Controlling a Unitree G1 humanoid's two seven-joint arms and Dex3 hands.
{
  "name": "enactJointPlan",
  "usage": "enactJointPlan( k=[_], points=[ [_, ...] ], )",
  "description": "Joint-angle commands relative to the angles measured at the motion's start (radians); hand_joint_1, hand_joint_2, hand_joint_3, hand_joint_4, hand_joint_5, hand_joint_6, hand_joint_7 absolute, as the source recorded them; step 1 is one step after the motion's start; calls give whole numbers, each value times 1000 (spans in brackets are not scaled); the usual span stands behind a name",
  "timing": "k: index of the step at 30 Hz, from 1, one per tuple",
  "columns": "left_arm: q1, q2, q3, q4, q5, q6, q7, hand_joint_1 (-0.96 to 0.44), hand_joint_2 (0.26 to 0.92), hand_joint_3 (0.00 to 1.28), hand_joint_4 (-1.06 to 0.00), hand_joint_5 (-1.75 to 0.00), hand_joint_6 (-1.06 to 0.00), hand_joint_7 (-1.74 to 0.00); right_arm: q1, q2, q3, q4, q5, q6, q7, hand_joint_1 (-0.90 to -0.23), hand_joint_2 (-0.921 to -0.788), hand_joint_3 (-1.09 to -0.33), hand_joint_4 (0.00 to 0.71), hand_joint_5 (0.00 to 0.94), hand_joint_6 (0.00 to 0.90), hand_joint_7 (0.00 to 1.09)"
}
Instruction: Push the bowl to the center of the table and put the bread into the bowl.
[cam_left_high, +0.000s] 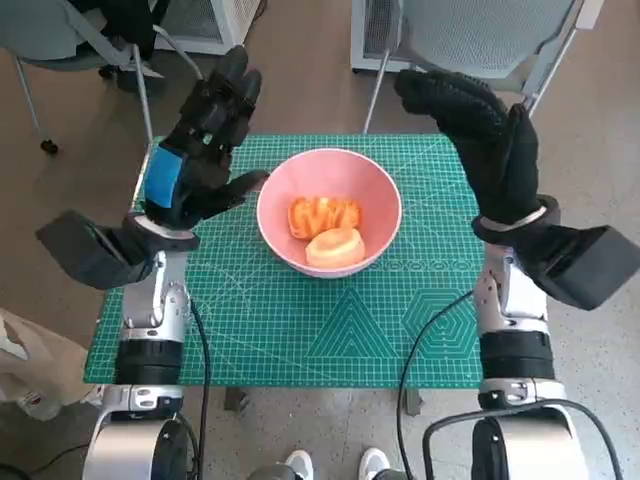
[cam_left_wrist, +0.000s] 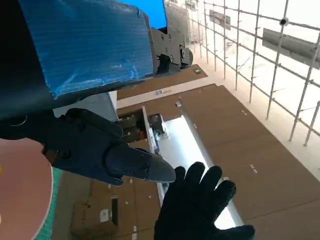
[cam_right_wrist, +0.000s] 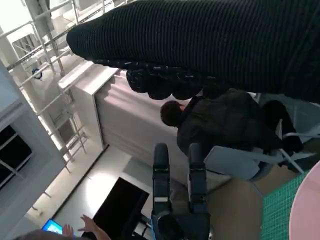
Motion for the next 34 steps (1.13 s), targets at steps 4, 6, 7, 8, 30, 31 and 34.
enactJointPlan(
  k=[4,6,7,8,30,31,34],
  points=[
    [24,-8,-19,3,16,-21,-7,-639,921,124,-44,-3,-188,-89,21,0,3,17,-9,-1,-10,-675,-921,-876,53,1,-1,268],
    [25,-6,-21,3,17,-22,-7,-638,921,130,-42,-2,-185,-88,20,1,3,18,-7,2,-11,-678,-921,-874,53,1,0,272],
    [25,-5,-21,3,17,-21,-7,-638,921,133,-41,-2,-183,-87,20,1,2,17,-6,3,-11,-679,-921,-872,53,1,0,275],
    [25,-3,-22,0,17,-20,-6,-638,921,134,-41,-1,-183,-87,21,1,3,15,-7,4,-14,-680,-921,-871,53,1,0,277],
    [36,15,-16,-42,-1,-4,-8,-633,921,151,-23,0,-168,-84,32,13,17,34,-26,-27,-38,-681,-921,-853,51,0,-1,283],
    [38,14,-17,-45,-2,-3,-9,-633,921,151,-23,0,-168,-84,33,14,19,34,-27,-30,-40,-681,-921,-853,51,0,-1,283],
    [39,13,-18,-45,-2,-3,-12,-632,921,152,-19,0,-164,-83,35,15,21,36,-30,-35,-44,-688,-921,-852,55,2,-1,285]
  ],
)
